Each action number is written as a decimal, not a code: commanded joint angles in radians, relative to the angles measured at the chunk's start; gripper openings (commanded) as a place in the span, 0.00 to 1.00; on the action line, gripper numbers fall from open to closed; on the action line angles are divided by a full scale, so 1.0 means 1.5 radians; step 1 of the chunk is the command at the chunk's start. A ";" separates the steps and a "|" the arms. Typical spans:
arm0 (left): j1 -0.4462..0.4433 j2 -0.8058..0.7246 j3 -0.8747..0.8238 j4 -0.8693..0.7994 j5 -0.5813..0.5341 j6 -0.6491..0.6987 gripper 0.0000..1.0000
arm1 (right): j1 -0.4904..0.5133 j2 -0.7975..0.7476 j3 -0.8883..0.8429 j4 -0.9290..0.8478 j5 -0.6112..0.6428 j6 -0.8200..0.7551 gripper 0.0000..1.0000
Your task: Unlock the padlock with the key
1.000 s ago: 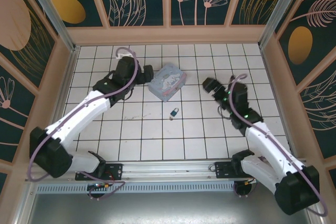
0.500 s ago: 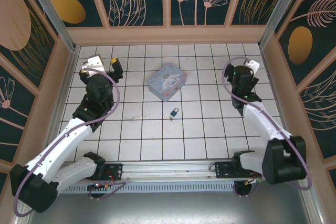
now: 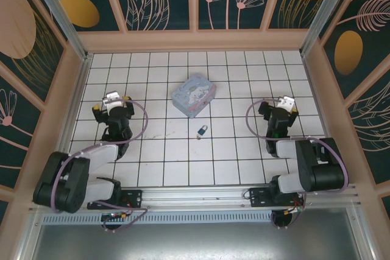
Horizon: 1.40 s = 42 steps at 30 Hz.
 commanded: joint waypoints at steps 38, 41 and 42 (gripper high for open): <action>0.153 0.136 -0.052 0.293 0.372 -0.014 0.99 | -0.068 0.097 -0.003 0.182 -0.242 -0.040 0.99; 0.153 0.136 -0.052 0.292 0.372 -0.014 0.99 | -0.075 0.097 0.002 0.173 -0.256 -0.042 0.99; 0.153 0.136 -0.053 0.292 0.372 -0.014 0.99 | -0.075 0.096 0.000 0.175 -0.256 -0.042 0.99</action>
